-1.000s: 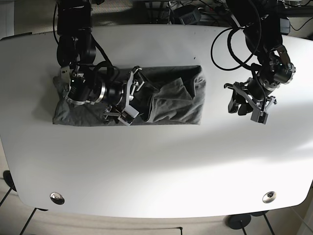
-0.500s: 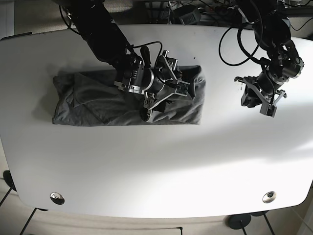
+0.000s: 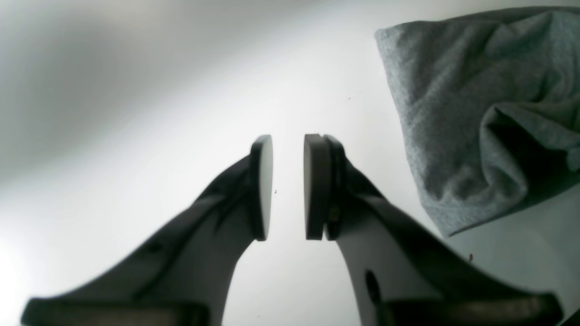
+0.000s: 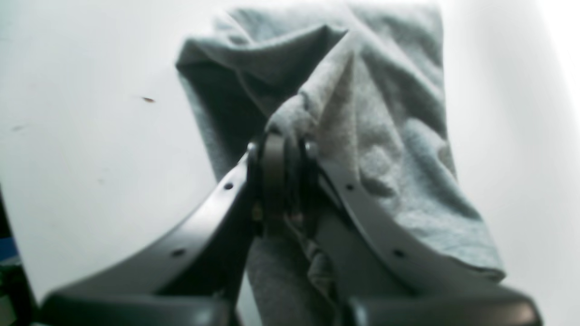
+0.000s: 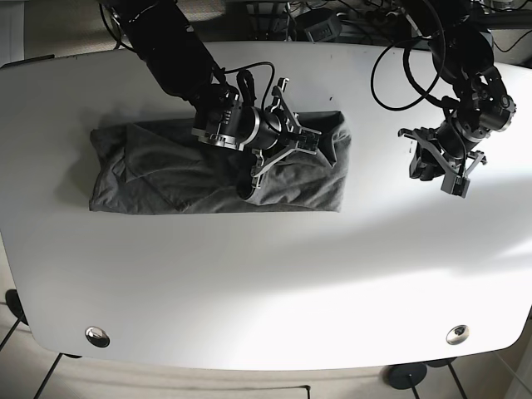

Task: Fold the T-shirt properly
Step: 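Grasp the other strip end with the right gripper and fold it inward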

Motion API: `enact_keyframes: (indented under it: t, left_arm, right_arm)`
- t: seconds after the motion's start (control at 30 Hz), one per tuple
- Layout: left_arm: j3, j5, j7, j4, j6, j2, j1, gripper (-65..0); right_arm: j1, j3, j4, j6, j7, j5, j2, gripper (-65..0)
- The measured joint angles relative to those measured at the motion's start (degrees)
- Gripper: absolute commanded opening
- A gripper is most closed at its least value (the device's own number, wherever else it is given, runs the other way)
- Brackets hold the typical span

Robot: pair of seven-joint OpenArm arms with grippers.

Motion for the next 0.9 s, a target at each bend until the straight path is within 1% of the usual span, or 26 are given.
enact_keyframes:
  t: [0.07,0.13,0.17,0.2,0.3,0.43,0.5,0.57,0.6,0.63,0.67,0.7,0.77,0.8,0.83,0.87,0.9]
  left_arm:
    - [0.0,0.0,0.0,0.0,0.0,0.0,0.0,-55.3]
    - [0.0,0.1,0.0,0.0,0.0,0.0,0.0,-55.3]
    - [0.0,0.0,0.0,0.0,0.0,0.0,0.0,-55.3]
    - [0.1,0.1,0.0,0.0,0.0,0.0,0.0,-55.3]
    - [0.1,0.1,0.0,-0.1,0.0,-0.1,0.0,-55.3]
    - [0.3,0.2,0.0,-0.1,0.0,0.0,0.0,-55.3]
    - [0.3,0.2,0.0,-0.1,0.0,0.0,0.0,-55.3]
    - [0.3,0.2,0.0,-0.1,0.0,0.0,0.0,-55.3]
    - [0.6,0.3,0.0,-0.2,0.0,0.0,-0.2,-55.3]
    - [1.6,0.3,0.0,-0.5,0.0,-0.2,-0.2,-55.3]
    - [3.3,0.2,0.0,-1.4,0.0,-0.3,-0.2,-55.3]
    - [4.2,0.2,0.0,-1.8,0.0,-0.1,-0.2,-55.3]
    - [5.4,0.2,0.0,-1.9,0.0,-0.1,-0.2,-55.3]
    - [6.6,0.3,0.0,-1.9,0.0,-0.2,-0.3,-55.3]
    - [8.8,0.3,0.1,-1.9,0.0,-0.3,-0.9,-55.3]
    - [10.8,0.2,0.0,-1.9,0.0,-0.2,-1.8,-55.3]
    - [11.9,0.2,0.0,-1.9,0.0,-0.1,-2.3,-55.3]
  right_arm:
    - [-0.9,0.0,3.9,0.00,-3.0,0.0,0.8,-60.9]
    - [-2.7,0.1,8.1,-0.02,-4.4,0.2,2.4,-60.9]
    - [-3.2,0.0,8.4,0.00,-4.3,0.2,3.3,-60.9]
    - [-3.5,-0.2,8.3,0.00,-4.4,0.2,4.9,-60.9]
    - [-3.4,-0.2,8.3,-0.02,-4.5,0.1,8.3,-60.7]
    - [-3.1,-0.2,8.0,0.00,-4.4,0.1,11.3,-60.1]
    - [-3.0,-0.2,8.0,-0.02,-4.2,0.2,13.9,-60.1]
    - [-3.3,-0.2,8.0,0.00,-4.6,0.2,15.3,-59.8]
    - [-3.3,-0.2,8.0,0.00,-4.9,0.2,15.6,-57.4]
    - [-3.4,-0.2,8.1,0.00,-5.4,0.2,15.7,-53.4]
    - [-3.4,-0.2,8.1,0.00,-6.6,0.2,15.4,-46.9]
    - [-3.4,-0.2,8.1,0.00,-7.2,0.5,15.2,-43.1]
    - [-3.5,0.8,8.1,0.02,-7.4,0.7,14.8,-37.4]
    - [-3.8,2.3,8.2,0.07,-7.4,1.1,14.1,-36.1]
    - [-4.3,5.9,8.2,0.00,-7.6,1.7,12.5,-35.8]
    - [-4.9,10.8,8.7,0.00,-7.6,5.9,10.7,-35.5]
    - [-5.1,14.5,9.2,0.20,-7.6,10.5,9.9,-35.4]
